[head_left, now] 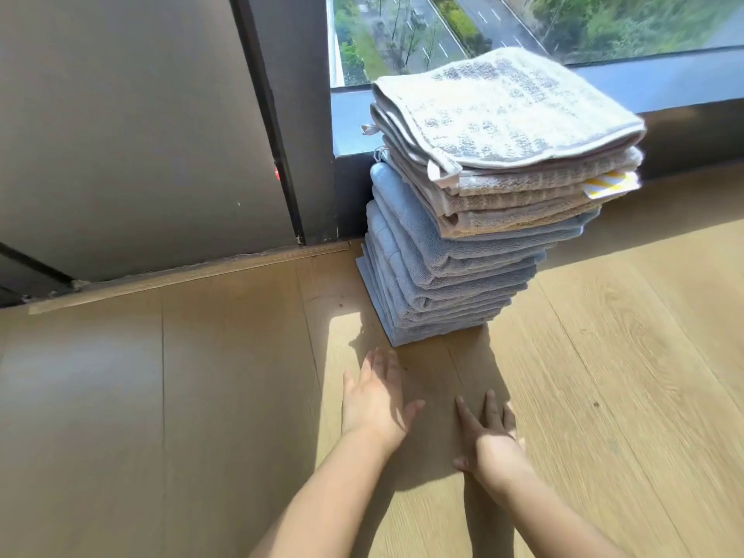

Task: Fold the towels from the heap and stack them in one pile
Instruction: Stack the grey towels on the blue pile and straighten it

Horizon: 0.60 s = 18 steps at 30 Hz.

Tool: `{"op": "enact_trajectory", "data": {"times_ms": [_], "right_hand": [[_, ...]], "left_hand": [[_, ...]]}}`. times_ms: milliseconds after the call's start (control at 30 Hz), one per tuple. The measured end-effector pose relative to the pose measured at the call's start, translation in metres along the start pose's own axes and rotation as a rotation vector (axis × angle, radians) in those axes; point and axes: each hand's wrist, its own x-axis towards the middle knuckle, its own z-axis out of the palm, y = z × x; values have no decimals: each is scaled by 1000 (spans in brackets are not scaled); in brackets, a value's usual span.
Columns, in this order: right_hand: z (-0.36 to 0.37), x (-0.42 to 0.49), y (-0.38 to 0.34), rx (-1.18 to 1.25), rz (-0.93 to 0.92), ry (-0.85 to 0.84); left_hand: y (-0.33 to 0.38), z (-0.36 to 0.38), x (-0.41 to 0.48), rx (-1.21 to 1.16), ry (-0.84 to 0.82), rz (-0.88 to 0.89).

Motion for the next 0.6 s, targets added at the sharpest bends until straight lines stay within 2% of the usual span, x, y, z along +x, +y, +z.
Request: {"op": "enact_trajectory", "data": {"times_ms": [67,200,300,400,433,467,533,600], "right_hand": [[-1,-1,0,30,-4,-2],[-3,-2,2,28,-21,-12],[-7,-5,0,-10,-49,-7],[-17,-9,6,-35,-150,6],[-26,-8,11,44,-196,30],[-37,-5,16,228,-229,65],[-69,7,29,707,-242,106],[-104,22,39,990,-218,48]], "left_hand": [[4,-5,7,-46,3,6],[15,-6,8,-339,-39,-80],[26,-2,0,-455,-52,-146],[40,-2,2,-665,66,-294],[45,-4,5,-745,132,-338],[49,-8,8,-829,184,-360],[59,-14,14,-1013,268,-366],[67,-21,16,-1249,330,-379]]}}
